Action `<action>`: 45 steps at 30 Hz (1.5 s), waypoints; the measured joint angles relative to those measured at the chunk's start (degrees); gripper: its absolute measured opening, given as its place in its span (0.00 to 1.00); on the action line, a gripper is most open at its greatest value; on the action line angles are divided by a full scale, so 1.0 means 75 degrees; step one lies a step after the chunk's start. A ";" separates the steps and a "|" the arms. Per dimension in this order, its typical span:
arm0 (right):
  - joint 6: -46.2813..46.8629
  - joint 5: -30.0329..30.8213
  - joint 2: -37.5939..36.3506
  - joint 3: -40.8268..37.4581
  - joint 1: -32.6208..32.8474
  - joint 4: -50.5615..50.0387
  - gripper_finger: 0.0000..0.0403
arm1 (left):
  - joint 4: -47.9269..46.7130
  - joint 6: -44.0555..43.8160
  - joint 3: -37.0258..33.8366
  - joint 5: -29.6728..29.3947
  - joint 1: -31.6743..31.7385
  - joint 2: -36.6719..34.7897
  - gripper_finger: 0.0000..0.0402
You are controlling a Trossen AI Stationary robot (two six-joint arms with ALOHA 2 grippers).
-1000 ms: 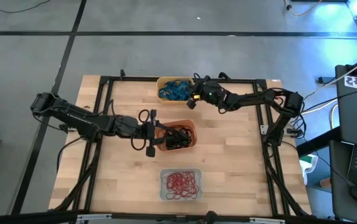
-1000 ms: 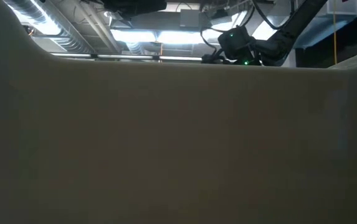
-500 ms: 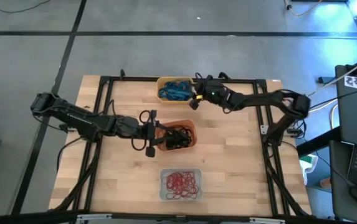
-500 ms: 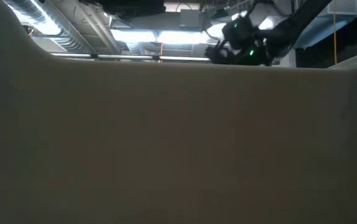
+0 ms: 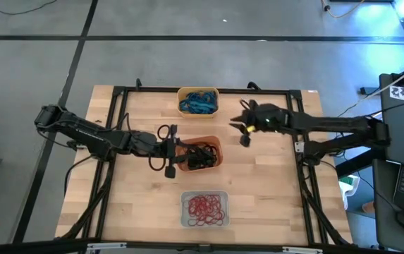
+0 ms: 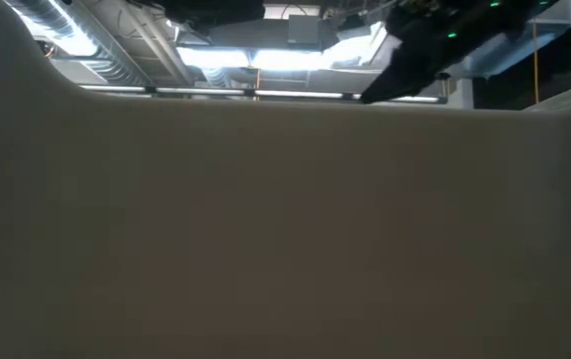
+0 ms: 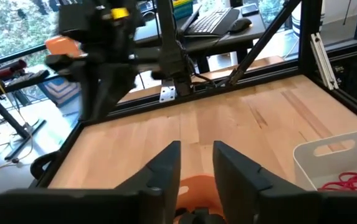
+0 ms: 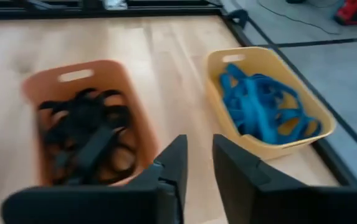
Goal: Sort rubber bands into baskets
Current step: Return to Home Position
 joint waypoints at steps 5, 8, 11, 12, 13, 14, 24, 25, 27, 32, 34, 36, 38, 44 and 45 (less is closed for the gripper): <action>0.0343 0.0032 -0.0922 -0.0898 0.0455 0.0101 0.11 | 0.0002 0.0101 0.0000 0.0136 -0.0005 0.0000 0.13; 0.0560 0.0064 -0.1375 -0.1447 0.0650 0.0263 0.06 | -0.0001 0.0175 0.0000 0.0175 -0.0005 0.0000 0.08; 0.0777 0.0067 -0.1766 -0.1869 0.0846 0.0316 0.02 | 0.0015 0.0175 0.0000 0.0175 -0.0005 0.0000 0.04; 0.0815 0.0069 -0.1888 -0.1999 0.0921 0.0309 0.02 | 0.0072 0.0175 0.0000 0.0176 0.0009 0.0000 0.02; 0.0867 0.0079 -0.2002 -0.2107 0.1001 0.0330 0.01 | 0.0125 0.0172 0.0000 0.0190 0.0037 0.0000 0.01; 0.0923 0.0098 -0.2133 -0.2236 0.1102 0.0357 0.01 | 0.0121 0.0143 0.0000 0.0192 0.0066 -0.0004 0.01; 0.0986 0.0407 -0.3205 -0.3407 0.1966 0.1136 0.03 | 0.0769 -0.0465 -0.1353 0.0187 0.0202 -0.0731 0.01; 0.0990 0.0408 -0.3282 -0.3472 0.2031 0.1130 0.03 | 0.0776 -0.0564 -0.1516 0.0177 0.0216 -0.0877 0.01; 0.1063 0.0411 -0.3406 -0.3595 0.2143 0.1184 0.03 | 0.0898 -0.0676 -0.1765 0.0169 0.0246 -0.1174 0.01; 0.1245 0.0411 -0.3828 -0.3974 0.2141 0.1415 0.03 | 0.0863 -0.1064 -0.2538 0.0157 0.0251 -0.2144 0.01; 0.1246 0.0409 -0.4018 -0.4203 0.2141 0.1692 0.03 | 0.1005 -0.1188 -0.2890 0.0101 0.0251 -0.2538 0.01; 0.1248 0.0408 -0.4155 -0.4405 0.2141 0.2025 0.03 | 0.1082 -0.1304 -0.3280 0.0054 0.0251 -0.2973 0.01; 0.1318 0.0408 -0.4321 -0.4561 0.2141 0.2174 0.03 | 0.1327 -0.1406 -0.3669 0.0034 0.0251 -0.3360 0.01; 0.1440 0.0408 -0.4688 -0.5018 0.2141 0.2355 0.04 | 0.1401 -0.1598 -0.4565 -0.0649 0.0251 -0.4537 0.01; 0.1447 0.0408 -0.4733 -0.5071 0.2141 0.2398 0.04 | 0.1387 -0.1624 -0.4675 -0.0731 0.0252 -0.4713 0.01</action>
